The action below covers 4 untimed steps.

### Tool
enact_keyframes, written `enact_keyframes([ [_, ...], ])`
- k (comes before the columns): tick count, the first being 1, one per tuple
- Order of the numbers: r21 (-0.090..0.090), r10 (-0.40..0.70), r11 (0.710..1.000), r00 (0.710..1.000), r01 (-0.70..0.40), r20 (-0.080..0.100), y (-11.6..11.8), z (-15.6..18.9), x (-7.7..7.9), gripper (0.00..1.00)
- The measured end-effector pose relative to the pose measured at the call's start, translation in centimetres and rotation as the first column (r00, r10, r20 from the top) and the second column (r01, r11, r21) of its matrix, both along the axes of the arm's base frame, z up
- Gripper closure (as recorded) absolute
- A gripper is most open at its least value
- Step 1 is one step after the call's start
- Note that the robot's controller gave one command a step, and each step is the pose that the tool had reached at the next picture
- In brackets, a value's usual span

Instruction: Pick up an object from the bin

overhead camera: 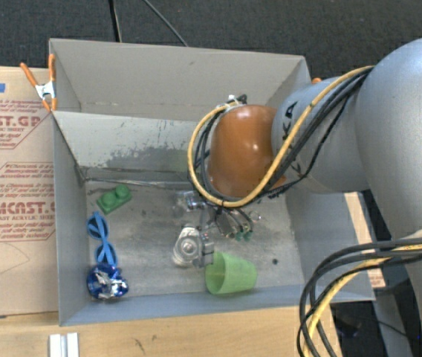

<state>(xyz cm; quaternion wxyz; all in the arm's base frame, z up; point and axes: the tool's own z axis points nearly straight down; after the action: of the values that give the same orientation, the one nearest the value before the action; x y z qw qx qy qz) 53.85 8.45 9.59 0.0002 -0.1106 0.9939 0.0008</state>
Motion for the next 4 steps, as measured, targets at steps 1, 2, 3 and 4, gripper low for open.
enact_keyframes([
  [1, -0.001, 0.13, 0.992, 0.992, -0.13, 0.0, -2.5, -2.7, -0.3, 0.0],
  [2, 0.0, 0.293, 0.956, 0.956, -0.293, 0.003, 0.3, -2.6, 2.0, 0.0],
  [3, 0.0, 0.29, 0.957, 0.957, -0.29, 0.004, 0.3, -2.5, 2.1, 1.0],
  [4, 0.001, 0.165, 0.986, 0.986, -0.165, 0.001, 5.2, -2.6, 0.2, 1.0],
])
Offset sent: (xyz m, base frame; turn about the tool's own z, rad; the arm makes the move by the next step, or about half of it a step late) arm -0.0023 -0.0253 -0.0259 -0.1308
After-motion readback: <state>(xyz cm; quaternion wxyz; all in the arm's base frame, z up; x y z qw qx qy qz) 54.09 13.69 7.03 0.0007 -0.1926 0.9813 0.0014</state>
